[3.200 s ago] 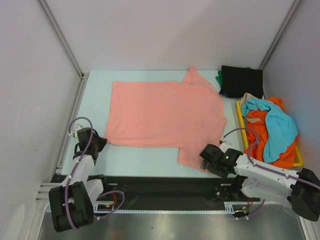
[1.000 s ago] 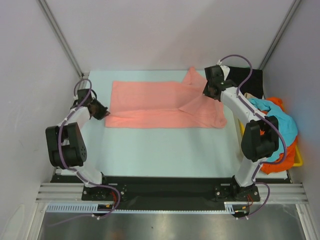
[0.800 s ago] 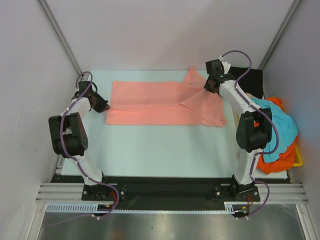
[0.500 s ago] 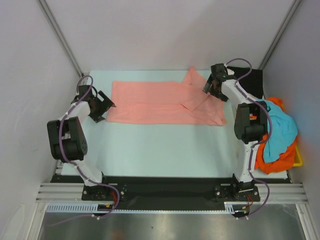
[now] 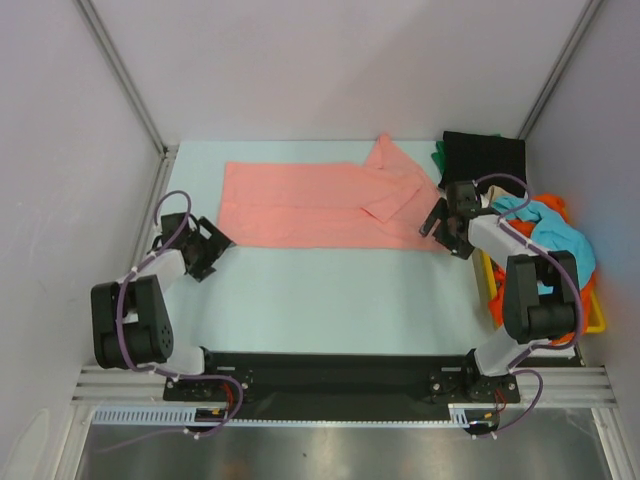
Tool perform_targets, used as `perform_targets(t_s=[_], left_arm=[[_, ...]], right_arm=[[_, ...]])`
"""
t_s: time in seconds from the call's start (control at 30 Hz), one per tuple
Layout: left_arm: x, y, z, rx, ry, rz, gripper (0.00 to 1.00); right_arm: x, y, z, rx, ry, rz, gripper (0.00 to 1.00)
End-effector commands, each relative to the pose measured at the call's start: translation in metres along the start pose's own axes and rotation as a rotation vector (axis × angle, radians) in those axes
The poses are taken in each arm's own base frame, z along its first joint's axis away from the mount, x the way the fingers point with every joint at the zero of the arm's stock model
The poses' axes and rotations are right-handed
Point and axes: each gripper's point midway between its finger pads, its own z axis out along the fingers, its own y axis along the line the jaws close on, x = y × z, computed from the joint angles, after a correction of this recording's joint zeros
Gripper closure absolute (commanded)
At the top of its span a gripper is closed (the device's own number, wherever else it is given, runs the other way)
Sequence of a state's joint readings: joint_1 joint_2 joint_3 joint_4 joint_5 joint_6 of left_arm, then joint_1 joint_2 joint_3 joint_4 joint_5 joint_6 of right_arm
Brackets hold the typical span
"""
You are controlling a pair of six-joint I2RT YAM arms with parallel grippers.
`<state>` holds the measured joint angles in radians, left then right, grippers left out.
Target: Fold and stack the t-shirts
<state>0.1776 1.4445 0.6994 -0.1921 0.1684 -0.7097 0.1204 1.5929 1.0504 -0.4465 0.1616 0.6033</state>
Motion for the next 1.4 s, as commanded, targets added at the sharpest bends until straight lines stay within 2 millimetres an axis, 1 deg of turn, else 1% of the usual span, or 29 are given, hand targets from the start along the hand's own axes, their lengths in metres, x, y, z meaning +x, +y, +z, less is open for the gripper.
perform_targets(t_s=[0.0, 0.17, 0.27, 0.3, 0.4, 0.43, 0.5, 0.53, 0.6, 0.63, 0.67, 0.7, 0.73, 0.77, 0.8, 0.83, 0.9, 0.93, 1.0, 1.03, 1.07, 1.13, 1.17, 1.2, 1.23, 1.27, 1.3, 1.33, 1.37], left_arm=[[-0.015, -0.014, 0.007, 0.065, -0.065, -0.013, 0.02], [-0.016, -0.017, 0.017, 0.086, -0.068, -0.034, 0.03], [-0.016, -0.013, 0.021, 0.068, -0.065, -0.044, 0.04], [-0.021, -0.016, 0.023, 0.081, -0.083, -0.043, 0.07], [-0.022, -0.013, 0.029, 0.071, -0.086, -0.061, 0.14], [-0.023, -0.012, 0.031, 0.067, -0.089, -0.065, 0.16], [-0.025, -0.012, 0.035, 0.064, -0.091, -0.072, 0.2], [-0.025, -0.012, 0.037, 0.062, -0.091, -0.076, 0.22], [-0.03, -0.012, 0.042, 0.05, -0.099, -0.081, 0.28], [-0.031, -0.012, 0.044, 0.05, -0.099, -0.089, 0.32], [-0.037, -0.017, 0.046, 0.06, -0.111, -0.088, 0.39], [-0.036, -0.016, 0.051, 0.053, -0.101, -0.095, 0.59], [-0.037, -0.019, 0.053, 0.064, -0.094, -0.094, 0.7], [-0.045, -0.029, 0.053, 0.084, -0.096, -0.083, 0.79], [-0.046, -0.029, 0.055, 0.077, -0.086, -0.085, 1.0], [-0.049, -0.035, 0.053, 0.087, -0.084, -0.079, 1.0], [-0.06, -0.044, 0.043, 0.094, -0.105, -0.073, 1.0], [-0.072, -0.056, 0.027, 0.13, -0.152, -0.063, 1.0], [-0.074, -0.059, 0.009, 0.119, -0.158, -0.062, 1.0], [-0.085, -0.068, -0.013, 0.144, -0.212, -0.049, 1.0], [-0.085, -0.065, -0.022, 0.131, -0.216, -0.052, 1.0], [-0.089, -0.06, -0.041, 0.124, -0.255, -0.054, 1.0], [-0.084, -0.054, -0.055, 0.122, -0.272, -0.057, 1.0], [-0.08, -0.047, -0.059, 0.112, -0.279, -0.063, 1.0], [-0.079, -0.03, -0.062, 0.069, -0.298, -0.084, 1.0], [-0.068, -0.016, -0.067, 0.055, -0.311, -0.093, 1.0], [-0.063, -0.005, -0.067, 0.037, -0.317, -0.103, 1.0], [-0.048, 0.016, -0.061, 0.007, -0.306, -0.126, 1.0], [-0.045, 0.021, -0.064, 0.01, -0.321, -0.135, 1.0]], right_arm=[[0.003, 0.004, 0.015, -0.058, 0.016, 0.04, 0.07], [0.01, -0.002, 0.025, -0.071, 0.038, 0.07, 0.1], [0.007, -0.007, 0.031, -0.062, 0.033, 0.081, 0.12], [0.006, -0.008, 0.033, -0.06, 0.031, 0.086, 0.13], [0.0, -0.012, 0.038, -0.057, 0.014, 0.097, 0.23], [-0.001, -0.012, 0.039, -0.056, 0.012, 0.097, 0.31], [-0.003, -0.013, 0.043, -0.053, 0.012, 0.096, 0.4], [-0.003, -0.013, 0.045, -0.05, 0.014, 0.094, 0.52], [-0.004, -0.013, 0.047, -0.051, 0.014, 0.093, 0.67], [-0.004, -0.013, 0.048, -0.054, 0.018, 0.092, 0.78], [-0.005, -0.012, 0.048, -0.056, 0.018, 0.093, 0.88], [-0.005, -0.01, 0.047, -0.063, 0.019, 0.093, 1.0], [-0.005, -0.008, 0.045, -0.074, 0.021, 0.089, 1.0], [-0.009, -0.006, 0.043, -0.082, 0.016, 0.09, 1.0], [-0.011, -0.004, 0.04, -0.092, 0.013, 0.088, 1.0], [-0.02, 0.003, 0.033, -0.112, -0.003, 0.082, 1.0], [-0.027, 0.007, 0.023, -0.12, -0.011, 0.074, 1.0], [-0.032, 0.01, 0.017, -0.127, -0.019, 0.071, 1.0], [-0.05, 0.015, -0.007, -0.143, -0.059, 0.063, 1.0], [-0.057, 0.016, -0.017, -0.149, -0.083, 0.065, 1.0], [-0.064, 0.016, -0.036, -0.163, -0.117, 0.069, 1.0], [-0.068, 0.008, -0.049, -0.144, -0.148, 0.079, 1.0], [-0.061, -0.001, -0.058, -0.127, -0.146, 0.091, 1.0], [-0.055, -0.006, -0.059, -0.121, -0.139, 0.107, 1.0], [-0.032, -0.02, -0.053, -0.092, -0.106, 0.119, 1.0], [-0.025, -0.026, -0.051, -0.086, -0.111, 0.135, 1.0], [-0.023, -0.038, -0.053, -0.075, -0.133, 0.193, 1.0], [0.007, -0.054, -0.04, -0.038, -0.086, 0.204, 1.0], [0.014, -0.057, -0.036, -0.045, -0.087, 0.219, 1.0]])
